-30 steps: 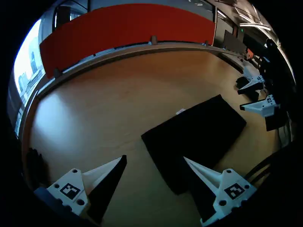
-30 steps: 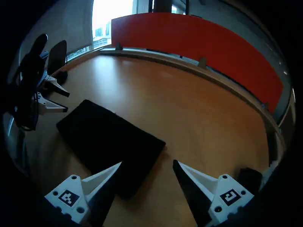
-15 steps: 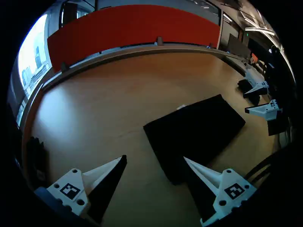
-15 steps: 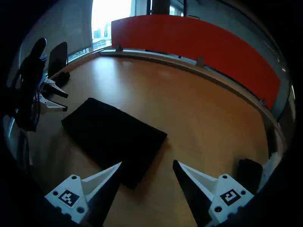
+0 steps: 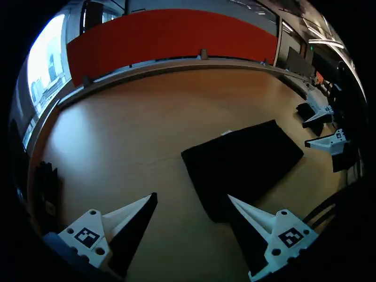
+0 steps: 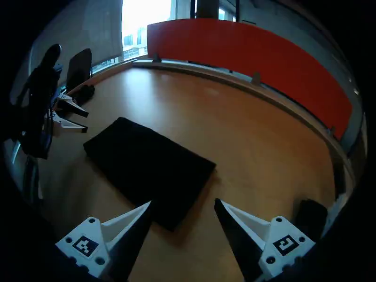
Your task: Fold towel
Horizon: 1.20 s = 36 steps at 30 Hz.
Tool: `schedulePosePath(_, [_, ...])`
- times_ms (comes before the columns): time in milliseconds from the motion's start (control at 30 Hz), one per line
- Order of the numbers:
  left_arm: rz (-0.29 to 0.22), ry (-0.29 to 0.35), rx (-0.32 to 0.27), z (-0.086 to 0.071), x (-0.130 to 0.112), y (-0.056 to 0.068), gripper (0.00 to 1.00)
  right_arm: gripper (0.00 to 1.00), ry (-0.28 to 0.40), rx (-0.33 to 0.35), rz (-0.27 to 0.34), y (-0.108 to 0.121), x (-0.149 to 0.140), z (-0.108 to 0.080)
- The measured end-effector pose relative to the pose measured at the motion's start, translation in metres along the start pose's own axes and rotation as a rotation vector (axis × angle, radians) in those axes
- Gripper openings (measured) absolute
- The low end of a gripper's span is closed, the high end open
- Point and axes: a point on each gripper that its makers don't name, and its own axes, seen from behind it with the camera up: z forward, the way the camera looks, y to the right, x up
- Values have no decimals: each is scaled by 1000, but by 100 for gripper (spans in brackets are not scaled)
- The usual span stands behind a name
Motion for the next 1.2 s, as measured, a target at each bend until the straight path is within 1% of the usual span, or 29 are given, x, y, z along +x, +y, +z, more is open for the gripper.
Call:
schedulePosePath(333, [-49,25,44,-19,-8,-6,100,95,-13,43,-31,-6,-7,2])
schedulePosePath(667, [-114,45,91,-37,-21,-13,100,94,-43,83,-70,-10,-18,6])
schedulePosePath(967, [-147,53,128,-47,-34,-16,100,94,-72,107,-104,-14,-28,11])
schedulePosePath(1200, [-173,54,143,-53,-44,-14,100,92,-91,124,-125,-17,-35,14])
